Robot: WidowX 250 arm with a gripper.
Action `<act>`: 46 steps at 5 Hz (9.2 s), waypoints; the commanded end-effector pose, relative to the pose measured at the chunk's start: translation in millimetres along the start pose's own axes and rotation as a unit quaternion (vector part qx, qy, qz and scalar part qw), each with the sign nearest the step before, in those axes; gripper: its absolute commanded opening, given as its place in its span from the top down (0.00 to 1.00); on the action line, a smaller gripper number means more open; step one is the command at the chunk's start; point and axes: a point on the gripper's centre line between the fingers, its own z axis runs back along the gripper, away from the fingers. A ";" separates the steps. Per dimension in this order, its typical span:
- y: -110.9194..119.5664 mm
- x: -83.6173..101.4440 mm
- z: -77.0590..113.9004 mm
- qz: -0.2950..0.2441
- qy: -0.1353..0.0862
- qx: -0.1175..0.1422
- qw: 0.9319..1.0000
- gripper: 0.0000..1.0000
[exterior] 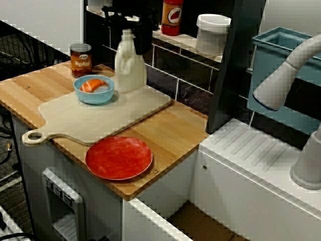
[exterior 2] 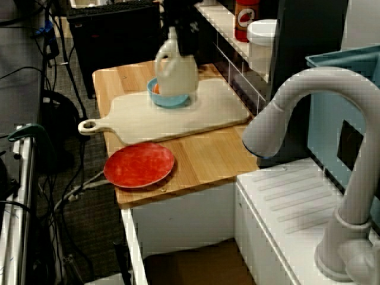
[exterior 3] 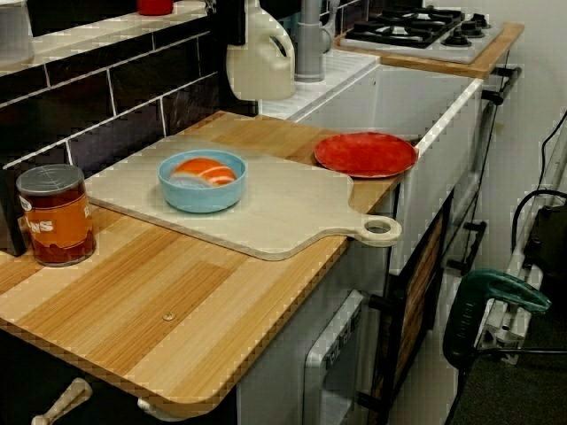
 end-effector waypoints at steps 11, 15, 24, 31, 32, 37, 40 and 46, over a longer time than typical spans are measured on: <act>162.6 5.1 23.4 -0.089 -0.077 0.152 0.981 1.00; 182.3 -16.0 -1.9 -0.122 -0.087 0.184 0.971 1.00; 163.8 1.4 26.5 -0.107 -0.068 0.140 0.982 0.00; 54.7 -10.6 12.5 -0.065 -0.120 0.134 0.982 0.00; 56.5 -6.6 -5.0 -0.061 -0.111 0.148 0.981 0.00; 90.2 -11.9 -51.2 -0.108 -0.082 0.124 0.983 0.00; 91.3 -7.5 -55.7 -0.107 -0.076 0.123 0.984 0.00; 91.4 -14.4 -73.1 -0.137 -0.067 0.142 0.978 0.00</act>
